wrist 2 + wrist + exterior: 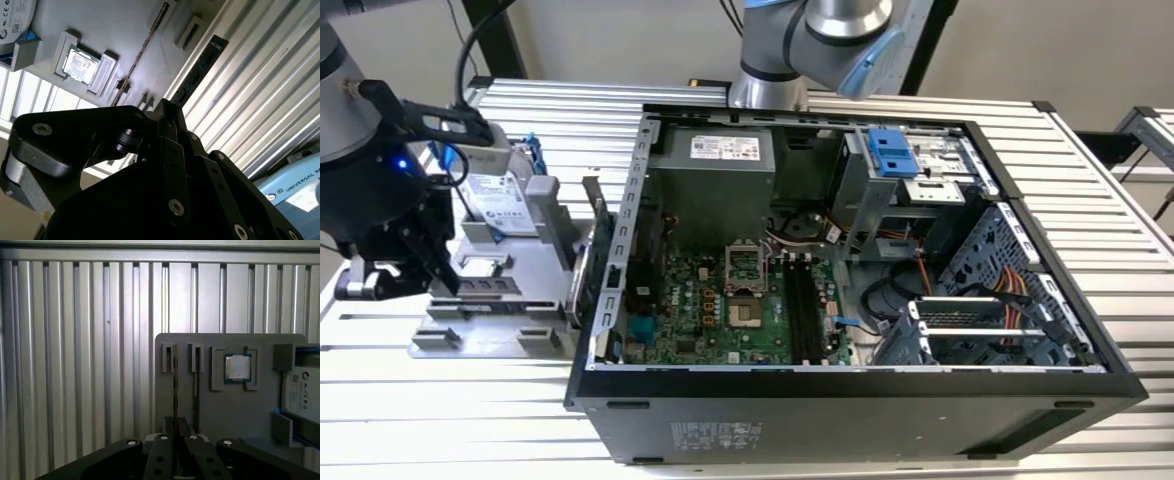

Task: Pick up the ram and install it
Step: 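Pick up the ram and move it above insertion slot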

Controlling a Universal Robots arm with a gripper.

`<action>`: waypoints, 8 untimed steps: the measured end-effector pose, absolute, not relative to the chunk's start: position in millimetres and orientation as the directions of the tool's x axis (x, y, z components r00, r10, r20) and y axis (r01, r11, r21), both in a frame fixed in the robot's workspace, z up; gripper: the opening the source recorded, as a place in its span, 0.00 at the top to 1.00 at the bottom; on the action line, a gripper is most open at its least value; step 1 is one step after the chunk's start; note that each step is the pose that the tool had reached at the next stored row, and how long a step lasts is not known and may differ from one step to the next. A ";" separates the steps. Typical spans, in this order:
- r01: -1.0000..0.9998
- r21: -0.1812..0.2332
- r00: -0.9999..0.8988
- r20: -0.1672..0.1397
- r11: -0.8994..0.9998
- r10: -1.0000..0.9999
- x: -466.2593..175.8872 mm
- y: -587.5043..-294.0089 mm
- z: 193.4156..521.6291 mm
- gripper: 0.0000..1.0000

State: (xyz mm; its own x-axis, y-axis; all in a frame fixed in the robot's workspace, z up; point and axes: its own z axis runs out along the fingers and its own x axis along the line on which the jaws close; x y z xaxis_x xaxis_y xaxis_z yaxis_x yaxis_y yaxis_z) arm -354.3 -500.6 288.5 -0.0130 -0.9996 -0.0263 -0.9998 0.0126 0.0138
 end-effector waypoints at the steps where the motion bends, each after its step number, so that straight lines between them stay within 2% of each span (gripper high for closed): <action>1: -1.000 0.014 -0.013 -0.026 0.013 -1.000 -354.3 -500.6 289.1 1.00; 8: -1.000 0.014 -0.013 -0.026 0.013 -1.000 -354.5 -500.6 292.6 1.00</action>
